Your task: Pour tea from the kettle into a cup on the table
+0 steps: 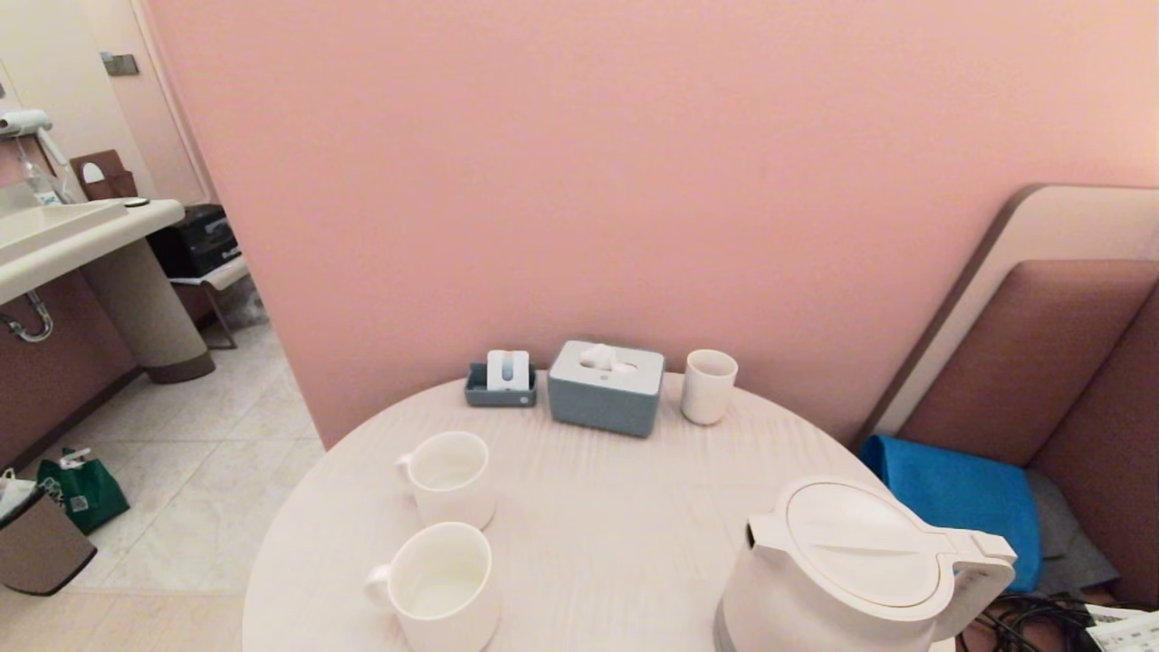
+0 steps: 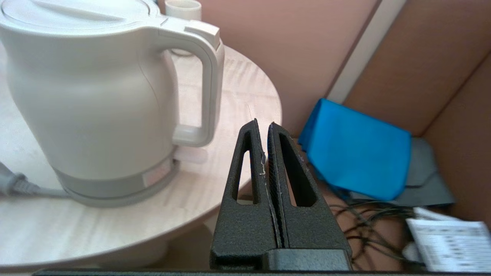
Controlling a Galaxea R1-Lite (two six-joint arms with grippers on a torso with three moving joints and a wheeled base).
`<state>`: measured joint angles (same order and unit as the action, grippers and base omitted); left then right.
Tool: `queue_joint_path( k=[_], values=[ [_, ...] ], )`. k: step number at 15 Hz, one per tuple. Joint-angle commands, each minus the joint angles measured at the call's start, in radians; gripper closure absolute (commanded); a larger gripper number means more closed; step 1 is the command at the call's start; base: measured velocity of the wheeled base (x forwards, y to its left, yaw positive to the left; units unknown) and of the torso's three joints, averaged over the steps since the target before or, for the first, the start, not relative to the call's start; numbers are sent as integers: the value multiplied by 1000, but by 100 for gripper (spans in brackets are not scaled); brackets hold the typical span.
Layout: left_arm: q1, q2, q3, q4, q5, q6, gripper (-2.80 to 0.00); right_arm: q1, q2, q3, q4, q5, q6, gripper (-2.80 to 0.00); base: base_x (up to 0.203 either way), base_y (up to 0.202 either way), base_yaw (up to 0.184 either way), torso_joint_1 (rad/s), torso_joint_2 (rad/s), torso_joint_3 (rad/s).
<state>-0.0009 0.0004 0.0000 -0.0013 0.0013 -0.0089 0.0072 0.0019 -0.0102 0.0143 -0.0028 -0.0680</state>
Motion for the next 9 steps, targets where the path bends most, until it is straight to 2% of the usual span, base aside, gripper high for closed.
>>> queue_joint_path(
  k=[1,7,9],
  values=[
    [0,0,0,0,0,0,0,0,-2,9,0,0,5,0,0,0,0,0,0,0],
    [-1,1,0,0,0,0,0,0,0,7,1,1,14,0,0,0,0,0,0,0],
    [0,0,0,0,0,0,0,0,-1,7,1,1,43,0,0,0,0,0,0,0]
  ],
)
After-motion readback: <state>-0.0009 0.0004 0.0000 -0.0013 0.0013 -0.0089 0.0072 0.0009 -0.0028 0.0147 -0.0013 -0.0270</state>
